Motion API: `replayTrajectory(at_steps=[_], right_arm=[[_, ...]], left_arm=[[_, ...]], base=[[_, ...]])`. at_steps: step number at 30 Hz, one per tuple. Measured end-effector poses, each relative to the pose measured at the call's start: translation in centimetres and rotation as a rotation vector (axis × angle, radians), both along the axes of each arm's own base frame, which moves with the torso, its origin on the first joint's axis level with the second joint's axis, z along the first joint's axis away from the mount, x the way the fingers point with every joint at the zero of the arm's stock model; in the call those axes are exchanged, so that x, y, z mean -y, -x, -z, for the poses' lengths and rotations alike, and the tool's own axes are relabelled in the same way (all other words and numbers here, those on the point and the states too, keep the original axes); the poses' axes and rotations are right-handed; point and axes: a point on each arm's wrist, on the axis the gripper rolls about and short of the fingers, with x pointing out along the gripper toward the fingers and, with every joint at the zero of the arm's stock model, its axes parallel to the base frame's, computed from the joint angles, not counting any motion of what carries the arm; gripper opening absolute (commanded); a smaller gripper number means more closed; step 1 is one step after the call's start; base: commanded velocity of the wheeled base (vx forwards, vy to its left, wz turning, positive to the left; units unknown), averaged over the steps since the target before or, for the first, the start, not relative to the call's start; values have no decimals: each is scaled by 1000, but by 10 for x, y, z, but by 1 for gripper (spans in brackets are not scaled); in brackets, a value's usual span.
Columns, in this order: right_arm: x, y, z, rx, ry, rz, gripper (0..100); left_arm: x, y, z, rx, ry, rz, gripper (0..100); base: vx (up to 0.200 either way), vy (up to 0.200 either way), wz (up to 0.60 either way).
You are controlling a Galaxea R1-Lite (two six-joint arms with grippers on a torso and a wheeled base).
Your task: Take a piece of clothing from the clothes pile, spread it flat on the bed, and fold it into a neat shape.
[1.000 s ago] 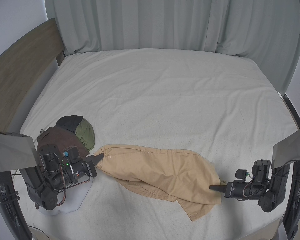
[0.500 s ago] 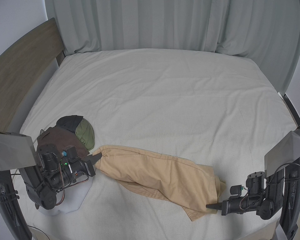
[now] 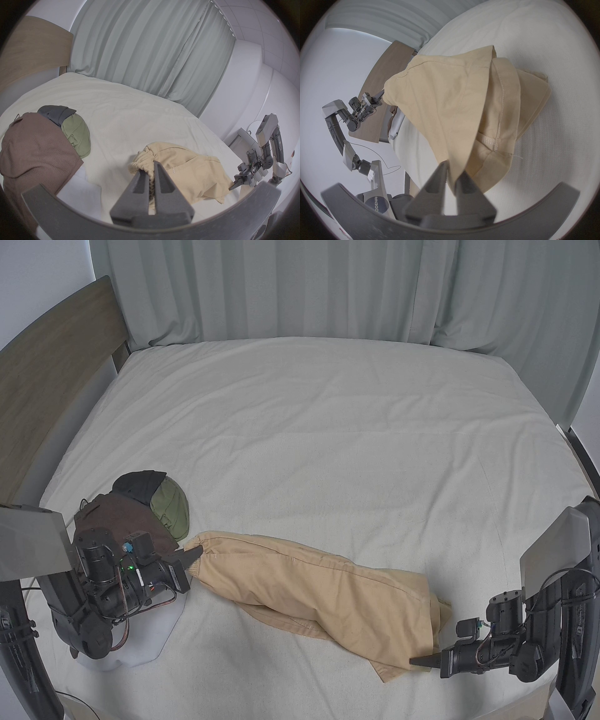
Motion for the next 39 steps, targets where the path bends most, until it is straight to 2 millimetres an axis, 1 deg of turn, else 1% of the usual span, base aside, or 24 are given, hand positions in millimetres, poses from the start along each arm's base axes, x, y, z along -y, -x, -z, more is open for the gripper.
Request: replayTrajectory(at_steps=[7,13,20,22,28,39], right_arm=[[-1,-2,-3,16,-6,-1,100],[-1,-6,-23,80,-46,21,100],[-1,-27,-43,156,-120,114,100],[0,-32,-46,178,-118,144,100],[3,-43,-49,216,-122,181,100],[9,-61,-43,232,-128,238,100]], left_arm=[[0,0,1,6,-14,3,0],[0,0,1,8,-18,3,0],[-1,0,1,8,-19,4,0],[0,0,1,8,-19,4,0],[0,0,1,8,-20,6,0],[0,0,1,7,-20,6,0]], base=[[0,0,0],[0,0,0],[0,0,0],[0,0,0],[0,0,0],[0,0,0]])
